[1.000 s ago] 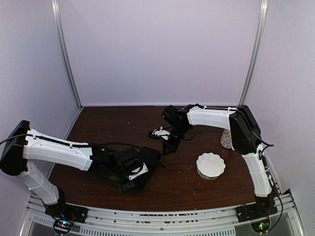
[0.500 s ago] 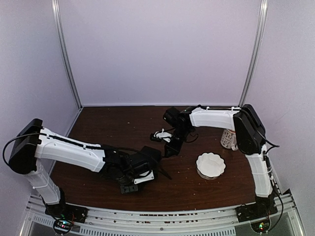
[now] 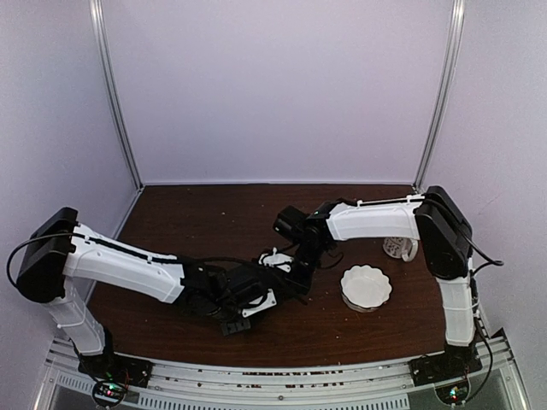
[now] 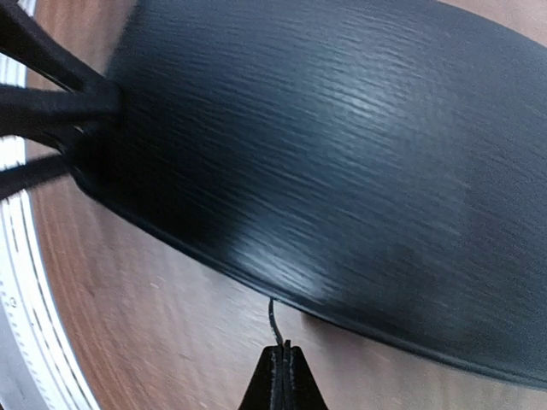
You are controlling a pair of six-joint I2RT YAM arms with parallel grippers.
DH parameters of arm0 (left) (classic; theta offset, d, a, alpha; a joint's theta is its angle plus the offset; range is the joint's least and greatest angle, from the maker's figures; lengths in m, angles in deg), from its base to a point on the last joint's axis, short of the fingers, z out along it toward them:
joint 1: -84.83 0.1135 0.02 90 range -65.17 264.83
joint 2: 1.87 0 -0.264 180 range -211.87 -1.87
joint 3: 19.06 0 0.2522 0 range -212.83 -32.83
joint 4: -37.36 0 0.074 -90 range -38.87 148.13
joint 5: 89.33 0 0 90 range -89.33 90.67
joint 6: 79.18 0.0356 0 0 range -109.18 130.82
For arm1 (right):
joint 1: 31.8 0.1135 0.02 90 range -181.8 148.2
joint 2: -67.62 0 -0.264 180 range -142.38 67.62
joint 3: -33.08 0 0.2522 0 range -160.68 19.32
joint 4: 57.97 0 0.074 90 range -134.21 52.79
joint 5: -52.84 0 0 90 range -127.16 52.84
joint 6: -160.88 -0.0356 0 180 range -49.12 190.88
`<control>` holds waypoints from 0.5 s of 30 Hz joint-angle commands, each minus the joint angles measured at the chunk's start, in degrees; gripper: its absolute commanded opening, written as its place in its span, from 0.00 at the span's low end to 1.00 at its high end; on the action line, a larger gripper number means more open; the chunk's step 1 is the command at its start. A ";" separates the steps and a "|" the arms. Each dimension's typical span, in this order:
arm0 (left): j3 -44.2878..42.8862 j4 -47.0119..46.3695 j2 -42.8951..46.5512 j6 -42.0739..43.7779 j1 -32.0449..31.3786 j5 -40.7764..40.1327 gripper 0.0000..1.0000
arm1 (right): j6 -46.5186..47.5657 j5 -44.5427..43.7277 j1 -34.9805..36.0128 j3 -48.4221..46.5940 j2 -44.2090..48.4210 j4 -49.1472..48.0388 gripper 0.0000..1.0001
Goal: Sort the hair-cutting tools
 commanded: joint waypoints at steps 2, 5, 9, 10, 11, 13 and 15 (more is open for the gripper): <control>2.03 -16.29 2.77 -2.70 0.94 1.77 0.30 | -2.36 6.41 2.46 -2.02 -2.56 2.92 0.00; 2.90 -18.62 3.87 -3.29 0.94 1.38 0.28 | -2.09 8.55 3.43 -2.62 -2.21 3.67 0.00; 3.55 -20.03 4.53 -3.46 0.87 1.93 0.28 | -1.56 10.22 4.42 -2.31 -1.41 4.38 0.00; 3.72 -20.25 4.72 -3.44 0.85 2.28 0.28 | -1.50 10.27 4.50 -2.11 -1.37 4.43 0.00; 3.83 -20.25 4.81 -3.37 0.85 2.40 0.28 | -1.29 9.98 4.49 -1.86 -1.27 4.54 0.00; 4.09 -20.11 5.05 -3.09 0.85 2.93 0.29 | -0.52 8.97 4.45 -0.97 -1.24 5.00 0.00; 4.51 -19.63 5.58 -2.64 0.72 3.90 0.33 | -0.21 7.86 4.16 0.45 -0.65 4.71 0.00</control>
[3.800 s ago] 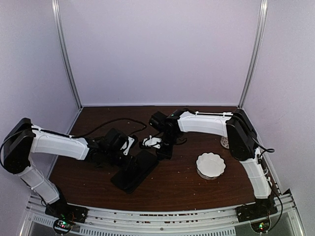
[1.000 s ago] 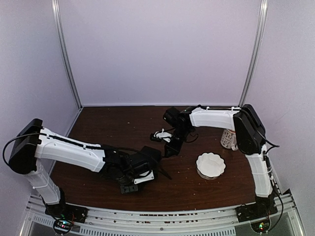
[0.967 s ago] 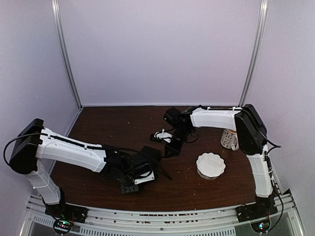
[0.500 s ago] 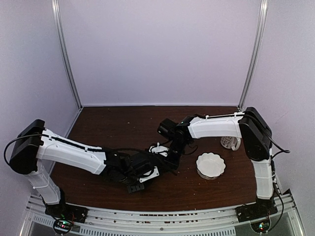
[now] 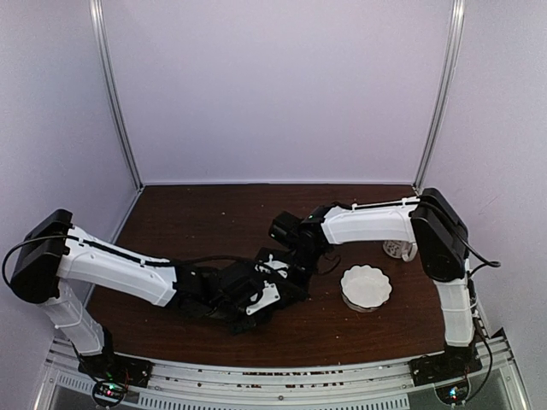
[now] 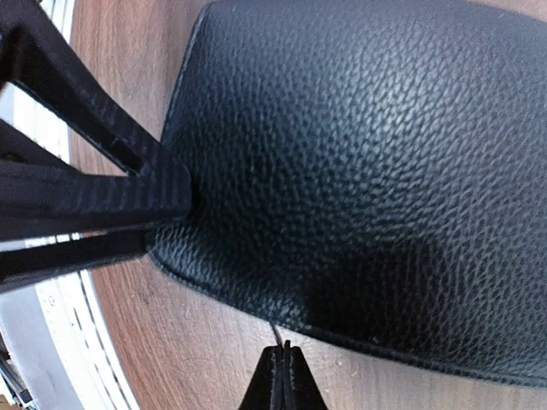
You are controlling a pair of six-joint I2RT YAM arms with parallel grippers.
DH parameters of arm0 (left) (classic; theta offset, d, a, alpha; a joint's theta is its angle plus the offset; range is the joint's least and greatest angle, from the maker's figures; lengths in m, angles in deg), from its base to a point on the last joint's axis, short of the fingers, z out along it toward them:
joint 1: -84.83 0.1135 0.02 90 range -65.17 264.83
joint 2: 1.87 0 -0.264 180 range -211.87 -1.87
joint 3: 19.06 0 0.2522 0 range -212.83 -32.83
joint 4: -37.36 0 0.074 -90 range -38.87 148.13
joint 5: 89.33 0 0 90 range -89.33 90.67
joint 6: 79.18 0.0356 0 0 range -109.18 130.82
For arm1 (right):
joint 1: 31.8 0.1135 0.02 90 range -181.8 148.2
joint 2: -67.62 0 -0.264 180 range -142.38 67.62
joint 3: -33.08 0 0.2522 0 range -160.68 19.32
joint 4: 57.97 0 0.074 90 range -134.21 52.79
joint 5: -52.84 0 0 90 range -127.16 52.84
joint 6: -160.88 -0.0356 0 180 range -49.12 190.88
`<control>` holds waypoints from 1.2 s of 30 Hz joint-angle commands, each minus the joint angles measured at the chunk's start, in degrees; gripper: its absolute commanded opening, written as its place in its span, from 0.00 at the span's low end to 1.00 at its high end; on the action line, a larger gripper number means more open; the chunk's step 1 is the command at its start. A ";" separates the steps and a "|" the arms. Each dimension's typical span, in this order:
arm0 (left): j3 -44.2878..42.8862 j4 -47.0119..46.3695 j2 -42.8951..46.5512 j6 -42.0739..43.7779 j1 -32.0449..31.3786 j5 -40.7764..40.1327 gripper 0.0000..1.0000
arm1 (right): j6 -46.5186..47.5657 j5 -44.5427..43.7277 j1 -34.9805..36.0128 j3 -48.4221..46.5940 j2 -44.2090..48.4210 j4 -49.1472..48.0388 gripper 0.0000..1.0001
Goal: Sort the hair-cutting tools
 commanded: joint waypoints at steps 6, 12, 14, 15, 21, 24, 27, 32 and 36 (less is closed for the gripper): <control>2.39 -5.30 6.56 -0.71 -0.04 2.66 0.44 | 1.76 -0.88 -0.64 4.82 2.39 1.29 0.00; 3.87 -2.88 8.93 -5.18 0.67 -2.81 0.47 | -0.11 -7.71 -4.19 6.67 3.92 -0.23 0.00; 4.16 -2.42 8.52 -6.48 1.18 -3.56 0.47 | -0.69 -9.34 -6.01 6.29 4.29 -0.64 0.00; 4.28 -2.29 8.22 -7.07 1.41 -3.83 0.47 | -0.97 -10.14 -7.03 5.65 4.24 -0.56 0.00; 4.04 -1.81 6.05 -10.30 3.08 -5.83 0.47 | -0.94 -14.90 -10.28 -5.47 -0.91 1.86 0.00; 4.10 -2.07 7.17 -12.75 5.53 -7.04 0.53 | -0.46 -14.88 -10.20 -12.29 -5.18 4.79 0.00; 5.16 -3.50 10.31 -15.23 11.04 -4.40 0.62 | -0.28 -13.96 -10.19 -14.62 -6.85 4.91 0.00; 5.56 -5.32 13.69 -17.29 24.80 5.93 0.66 | 1.29 -12.92 -9.55 -14.81 -6.94 3.50 0.00; 1.37 -6.43 9.39 -18.69 34.85 18.01 0.60 | 1.94 -12.75 -9.07 -14.31 -6.73 3.05 0.00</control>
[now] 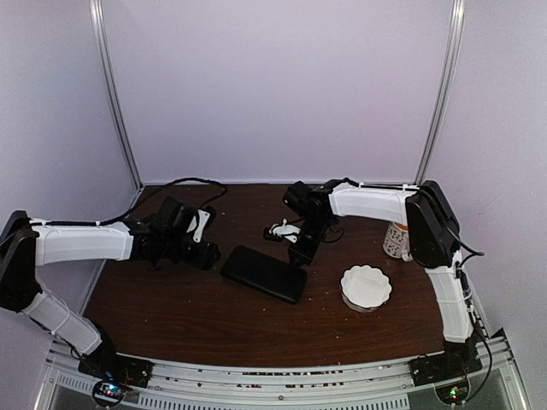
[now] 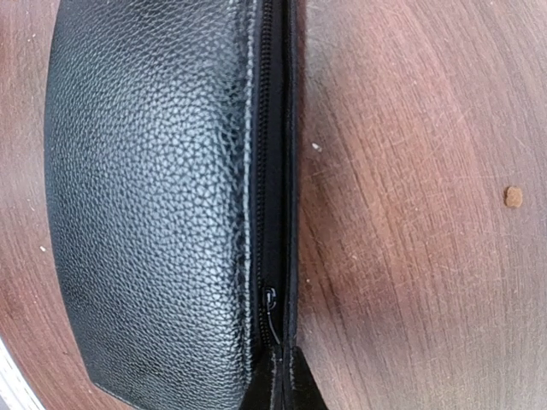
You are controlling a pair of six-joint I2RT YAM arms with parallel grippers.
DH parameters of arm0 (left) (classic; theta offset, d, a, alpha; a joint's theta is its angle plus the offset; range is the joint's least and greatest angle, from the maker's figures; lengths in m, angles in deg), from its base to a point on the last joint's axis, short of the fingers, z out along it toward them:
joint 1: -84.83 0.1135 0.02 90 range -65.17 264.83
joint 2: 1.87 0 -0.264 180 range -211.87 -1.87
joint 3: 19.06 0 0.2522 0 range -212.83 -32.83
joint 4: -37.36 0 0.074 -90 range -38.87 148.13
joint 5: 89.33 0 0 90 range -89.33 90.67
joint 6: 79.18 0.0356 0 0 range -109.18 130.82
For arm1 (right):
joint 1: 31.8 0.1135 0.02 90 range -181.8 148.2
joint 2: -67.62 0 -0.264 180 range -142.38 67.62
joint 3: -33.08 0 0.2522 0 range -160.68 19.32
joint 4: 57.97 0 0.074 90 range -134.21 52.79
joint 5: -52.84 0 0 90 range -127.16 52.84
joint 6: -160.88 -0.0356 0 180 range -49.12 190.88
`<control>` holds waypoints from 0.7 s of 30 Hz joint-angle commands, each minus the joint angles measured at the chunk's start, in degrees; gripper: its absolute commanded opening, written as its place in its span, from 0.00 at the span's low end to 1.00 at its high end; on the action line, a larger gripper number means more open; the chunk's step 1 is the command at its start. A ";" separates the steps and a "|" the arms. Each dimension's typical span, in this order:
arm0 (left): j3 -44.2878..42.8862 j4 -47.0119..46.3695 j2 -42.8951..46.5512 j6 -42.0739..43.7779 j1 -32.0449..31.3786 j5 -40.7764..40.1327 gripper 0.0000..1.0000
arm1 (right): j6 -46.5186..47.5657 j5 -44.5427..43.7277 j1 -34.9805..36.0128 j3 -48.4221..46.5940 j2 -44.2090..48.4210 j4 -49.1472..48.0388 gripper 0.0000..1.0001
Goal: Sort the hair-cutting tools
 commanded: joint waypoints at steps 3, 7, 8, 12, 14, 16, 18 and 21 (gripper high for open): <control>-6.99 -6.42 -7.88 -4.11 11.06 21.72 0.57 | 1.70 0.87 1.53 -0.42 -0.35 -0.43 0.00; -13.56 -7.19 -15.26 -2.16 12.12 28.76 0.56 | 2.05 1.04 1.93 -0.31 -0.46 -0.78 0.00; -15.01 -6.11 -16.87 -1.64 12.11 29.19 0.56 | 2.10 1.05 1.99 -0.33 -0.54 -0.85 0.00; -19.39 -2.86 -22.16 -0.19 12.19 29.27 0.56 | 2.19 1.21 2.20 -0.25 -0.34 -0.81 0.00; -19.90 -2.11 -23.44 0.07 12.17 28.99 0.55 | 2.21 1.30 2.32 -0.11 -0.32 -0.93 0.00; -19.66 -2.35 -23.92 0.56 12.25 29.00 0.54 | 2.23 1.59 2.28 -0.05 -0.34 -0.91 0.00; -19.95 -1.85 -24.64 1.11 12.32 29.21 0.53 | 2.18 1.81 2.32 -0.02 -0.40 -0.99 0.00; -20.34 -1.55 -26.14 1.36 12.70 29.94 0.53 | 2.21 2.14 2.37 -0.02 -0.59 -1.03 0.00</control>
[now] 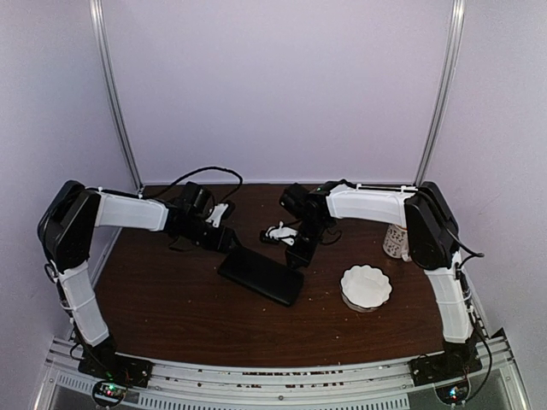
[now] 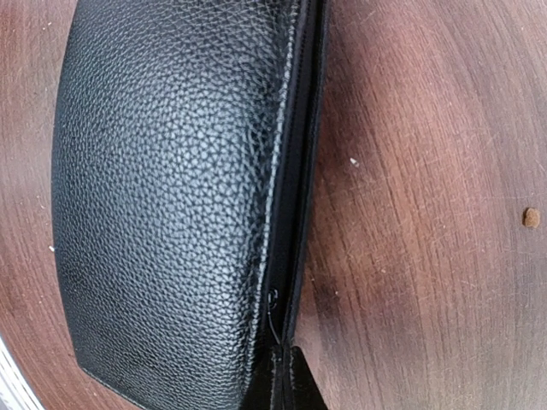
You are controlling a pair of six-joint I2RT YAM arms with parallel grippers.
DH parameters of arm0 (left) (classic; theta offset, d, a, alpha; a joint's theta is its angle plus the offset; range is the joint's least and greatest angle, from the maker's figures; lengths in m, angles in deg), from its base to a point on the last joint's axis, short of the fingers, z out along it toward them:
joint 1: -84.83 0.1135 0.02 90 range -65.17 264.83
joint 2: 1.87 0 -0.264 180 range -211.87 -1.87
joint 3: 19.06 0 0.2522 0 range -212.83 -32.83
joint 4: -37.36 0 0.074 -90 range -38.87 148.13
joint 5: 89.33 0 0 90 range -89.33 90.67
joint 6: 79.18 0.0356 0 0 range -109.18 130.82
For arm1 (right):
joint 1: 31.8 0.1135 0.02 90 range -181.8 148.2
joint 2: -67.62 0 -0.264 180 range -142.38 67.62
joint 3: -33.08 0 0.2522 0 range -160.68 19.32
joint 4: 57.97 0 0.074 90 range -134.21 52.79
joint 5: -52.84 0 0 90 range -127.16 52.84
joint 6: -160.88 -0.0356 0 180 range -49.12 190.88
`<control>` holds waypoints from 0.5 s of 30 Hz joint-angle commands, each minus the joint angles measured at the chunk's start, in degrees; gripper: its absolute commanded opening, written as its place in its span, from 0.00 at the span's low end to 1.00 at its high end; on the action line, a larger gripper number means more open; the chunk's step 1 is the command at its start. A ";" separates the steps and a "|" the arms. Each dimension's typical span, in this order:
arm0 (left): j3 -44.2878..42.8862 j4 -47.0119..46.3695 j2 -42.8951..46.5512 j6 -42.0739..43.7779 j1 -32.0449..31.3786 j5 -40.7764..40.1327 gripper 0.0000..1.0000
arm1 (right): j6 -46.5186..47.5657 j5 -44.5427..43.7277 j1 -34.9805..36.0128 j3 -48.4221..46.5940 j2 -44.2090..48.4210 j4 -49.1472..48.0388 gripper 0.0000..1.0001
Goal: Sort the hair-cutting tools
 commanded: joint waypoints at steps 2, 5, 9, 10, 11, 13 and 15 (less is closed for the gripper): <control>-2.07 0.28 -2.82 1.54 0.77 3.90 0.53 | 0.62 2.32 1.05 -0.06 -0.69 -0.78 0.00; -2.04 -0.34 -3.74 1.05 0.73 5.90 0.45 | 0.57 2.41 1.12 -0.06 -0.95 -0.74 0.00; -1.69 -0.67 -3.73 0.33 0.75 6.71 0.30 | 0.70 2.41 1.12 -0.09 -0.98 -0.81 0.00; -1.39 -0.88 -3.54 0.19 0.76 6.57 0.27 | 0.71 2.41 1.13 -0.07 -1.03 -0.83 0.00; -1.15 -0.91 -3.38 0.03 0.84 6.23 0.24 | 0.71 2.34 1.13 -0.07 -1.02 -0.88 0.00; -0.69 -0.96 -3.02 -0.23 0.94 5.60 0.15 | 0.83 2.26 1.13 0.09 -1.04 -0.90 0.00; 0.20 -1.44 -2.55 -0.45 1.03 5.59 0.07 | 1.10 2.03 1.15 0.32 -0.97 -0.91 0.00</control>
